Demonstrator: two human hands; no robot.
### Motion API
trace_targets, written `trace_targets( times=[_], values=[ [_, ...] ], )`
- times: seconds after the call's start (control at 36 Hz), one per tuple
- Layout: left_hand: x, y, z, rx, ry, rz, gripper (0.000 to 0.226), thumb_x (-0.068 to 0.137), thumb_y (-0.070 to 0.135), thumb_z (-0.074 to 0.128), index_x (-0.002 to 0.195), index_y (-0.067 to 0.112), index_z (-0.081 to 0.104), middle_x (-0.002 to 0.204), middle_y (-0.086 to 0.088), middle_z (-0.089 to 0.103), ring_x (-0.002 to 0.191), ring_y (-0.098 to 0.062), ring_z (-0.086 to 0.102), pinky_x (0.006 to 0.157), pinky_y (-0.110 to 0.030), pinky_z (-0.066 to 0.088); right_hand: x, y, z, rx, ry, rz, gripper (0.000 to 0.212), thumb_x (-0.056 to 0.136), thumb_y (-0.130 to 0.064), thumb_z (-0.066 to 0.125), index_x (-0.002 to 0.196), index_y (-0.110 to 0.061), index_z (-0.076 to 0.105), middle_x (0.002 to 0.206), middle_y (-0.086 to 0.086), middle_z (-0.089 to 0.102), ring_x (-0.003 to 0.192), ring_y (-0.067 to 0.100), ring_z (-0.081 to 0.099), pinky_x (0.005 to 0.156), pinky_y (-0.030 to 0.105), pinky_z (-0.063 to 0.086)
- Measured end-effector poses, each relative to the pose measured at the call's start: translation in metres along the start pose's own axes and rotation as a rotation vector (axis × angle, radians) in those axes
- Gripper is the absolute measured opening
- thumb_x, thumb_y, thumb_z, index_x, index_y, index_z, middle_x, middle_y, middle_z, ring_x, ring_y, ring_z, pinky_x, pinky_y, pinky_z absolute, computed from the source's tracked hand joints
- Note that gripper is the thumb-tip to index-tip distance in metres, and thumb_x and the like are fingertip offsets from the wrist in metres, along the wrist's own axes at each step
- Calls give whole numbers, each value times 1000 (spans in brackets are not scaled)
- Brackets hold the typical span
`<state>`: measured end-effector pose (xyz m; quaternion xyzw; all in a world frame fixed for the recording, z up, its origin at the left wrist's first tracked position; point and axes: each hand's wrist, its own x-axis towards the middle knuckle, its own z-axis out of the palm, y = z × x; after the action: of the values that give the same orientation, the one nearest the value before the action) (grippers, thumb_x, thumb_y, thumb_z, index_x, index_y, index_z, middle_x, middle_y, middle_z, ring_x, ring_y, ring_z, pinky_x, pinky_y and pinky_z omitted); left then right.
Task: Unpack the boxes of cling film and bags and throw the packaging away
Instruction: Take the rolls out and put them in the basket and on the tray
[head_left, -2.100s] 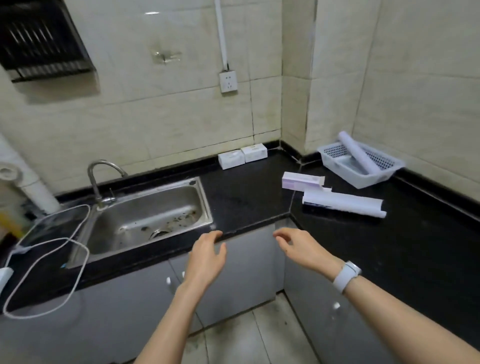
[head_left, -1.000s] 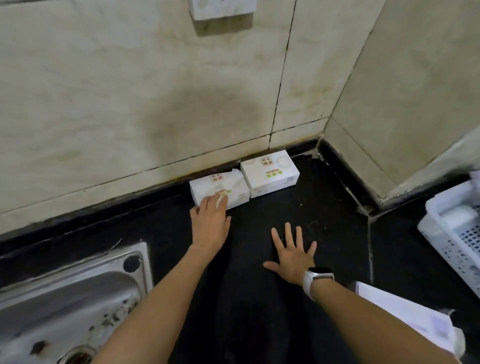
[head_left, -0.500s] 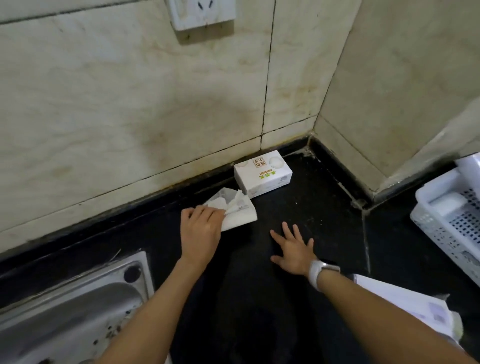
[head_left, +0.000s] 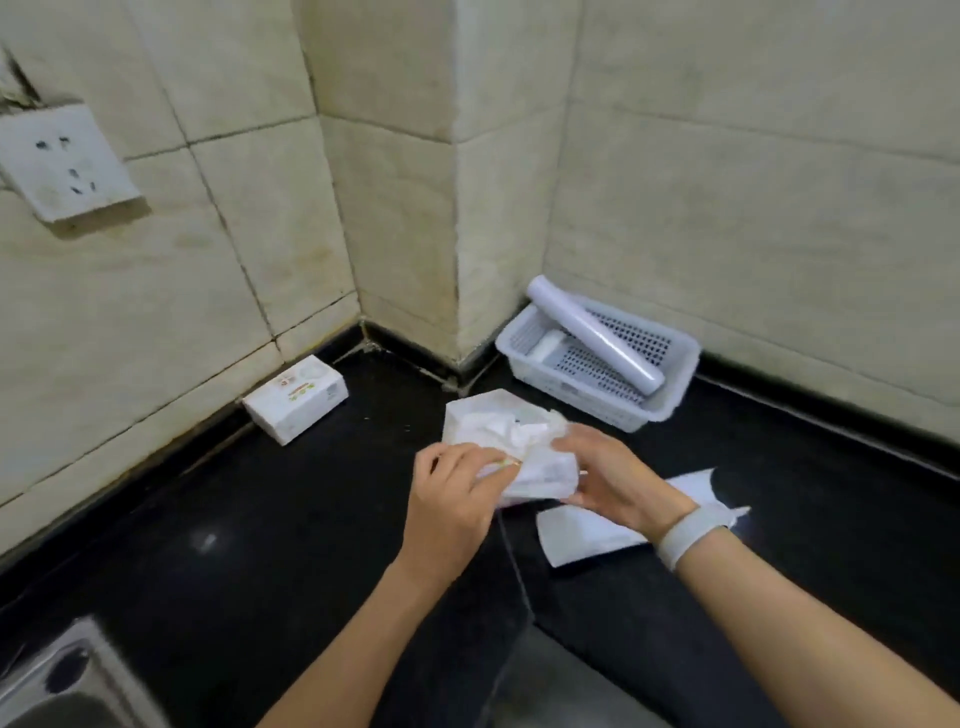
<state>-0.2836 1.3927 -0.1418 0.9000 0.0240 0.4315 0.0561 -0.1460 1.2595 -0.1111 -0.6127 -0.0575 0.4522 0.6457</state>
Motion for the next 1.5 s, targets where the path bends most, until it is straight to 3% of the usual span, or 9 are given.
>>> trace_targets(
  times=[0.06,0.14,0.25,0.53,0.67,0.92,1.03,1.22,1.5],
  values=[
    [4,51,14,-122,-87,-9,20,84,15,62,102,18,68,107,-6,68,95,-24,65,83,-37,43,-48,6,-48,-47,211,-145,30,84,-7,53,111,-19,57,104,4,64,83,15,67,62,30,56],
    [9,142,32,-314,-284,-144,46,82,28,66,125,20,54,129,-8,55,117,-25,52,98,-40,42,-129,26,-123,-108,552,-298,54,84,-2,50,134,-20,41,129,7,53,111,26,58,90,47,53],
    [13,279,54,-511,-521,-220,53,89,35,53,138,22,39,144,-2,39,134,-20,32,110,-38,29,-257,70,-217,-130,877,-363,59,84,0,49,137,-21,37,139,6,46,122,25,50,101,50,44],
    [-19,595,70,-800,-863,255,38,93,30,46,129,19,48,133,3,51,120,-18,48,101,-35,37,-539,200,-359,96,1541,-343,54,86,-8,52,137,-21,39,138,5,49,117,24,54,100,48,45],
    [-36,714,77,-824,-952,466,41,93,30,44,132,17,46,135,-1,51,122,-22,47,100,-39,37,-629,251,-402,225,1785,-361,52,86,-5,52,135,-18,43,135,5,52,112,19,54,94,33,45],
    [-14,931,122,-940,-938,646,42,92,28,47,132,15,46,132,-6,53,121,-25,48,98,-42,40,-752,273,-522,290,1979,-394,48,89,-7,50,135,-16,42,136,7,50,118,23,52,97,40,46],
    [25,1022,150,-984,-887,659,40,92,26,48,130,13,48,132,-7,54,121,-26,49,99,-42,41,-795,245,-606,298,1964,-455,46,90,-9,50,135,-18,42,136,8,50,118,27,53,101,50,44],
    [112,1146,191,-1017,-788,601,41,91,24,49,130,10,49,131,-12,53,122,-29,47,101,-45,41,-854,178,-739,333,1909,-699,36,87,-9,52,117,-29,52,127,8,58,108,27,59,93,46,49],
    [165,1262,271,-785,-855,549,55,91,34,46,140,11,35,144,-14,39,132,-30,37,106,-48,37,-878,88,-930,138,1750,-719,50,86,-12,53,135,-14,40,136,10,49,121,27,50,104,48,41]
  ],
)
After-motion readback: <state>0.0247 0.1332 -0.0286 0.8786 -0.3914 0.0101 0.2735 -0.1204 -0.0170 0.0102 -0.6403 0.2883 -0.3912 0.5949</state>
